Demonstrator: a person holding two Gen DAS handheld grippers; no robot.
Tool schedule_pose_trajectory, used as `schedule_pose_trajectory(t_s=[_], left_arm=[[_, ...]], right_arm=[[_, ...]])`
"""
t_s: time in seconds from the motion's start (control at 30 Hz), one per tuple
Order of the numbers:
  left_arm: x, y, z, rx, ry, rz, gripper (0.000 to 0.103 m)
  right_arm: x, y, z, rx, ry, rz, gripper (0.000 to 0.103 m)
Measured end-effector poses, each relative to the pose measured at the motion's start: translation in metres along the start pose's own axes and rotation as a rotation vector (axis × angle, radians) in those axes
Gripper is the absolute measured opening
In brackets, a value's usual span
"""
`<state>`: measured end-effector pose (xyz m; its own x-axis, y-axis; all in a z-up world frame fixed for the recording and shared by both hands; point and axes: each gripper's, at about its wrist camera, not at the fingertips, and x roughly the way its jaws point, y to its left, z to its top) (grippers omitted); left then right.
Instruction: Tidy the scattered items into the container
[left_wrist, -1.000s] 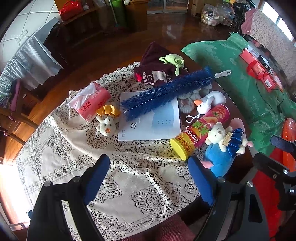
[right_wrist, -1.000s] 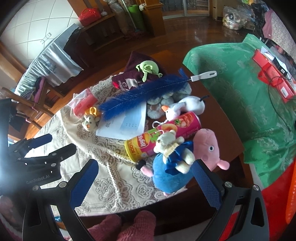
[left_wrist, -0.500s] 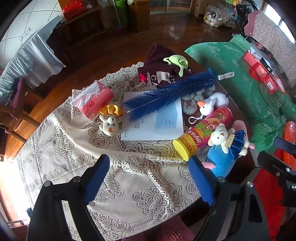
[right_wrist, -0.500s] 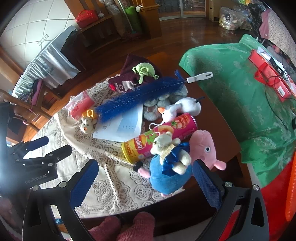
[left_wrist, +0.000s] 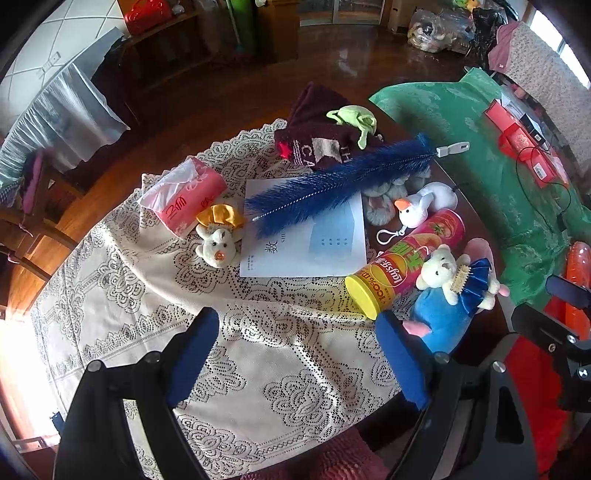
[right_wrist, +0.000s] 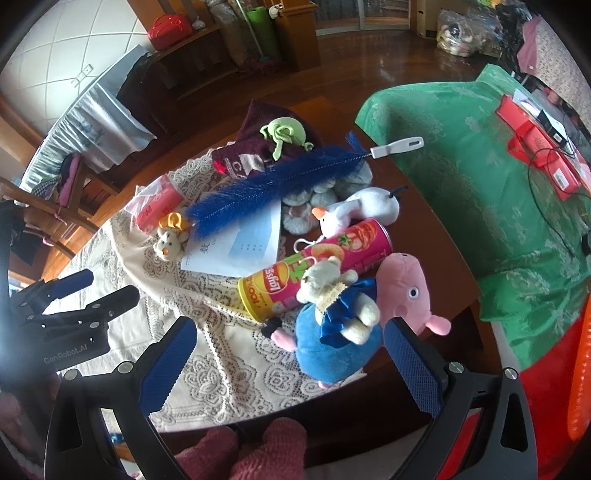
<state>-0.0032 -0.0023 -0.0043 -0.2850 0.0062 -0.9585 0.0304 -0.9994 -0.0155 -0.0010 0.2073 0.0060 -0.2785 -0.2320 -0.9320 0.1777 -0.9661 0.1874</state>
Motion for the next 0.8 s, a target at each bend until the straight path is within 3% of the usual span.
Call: schedule_pose_trajectory(t_s=[0.8], left_arm=[[0.006, -0.002, -0.002, 0.007, 0.017, -0.001, 0.087]], right_arm=[[-0.001, -0.019, 0.0, 0.061, 0.006, 0.004, 0.103]])
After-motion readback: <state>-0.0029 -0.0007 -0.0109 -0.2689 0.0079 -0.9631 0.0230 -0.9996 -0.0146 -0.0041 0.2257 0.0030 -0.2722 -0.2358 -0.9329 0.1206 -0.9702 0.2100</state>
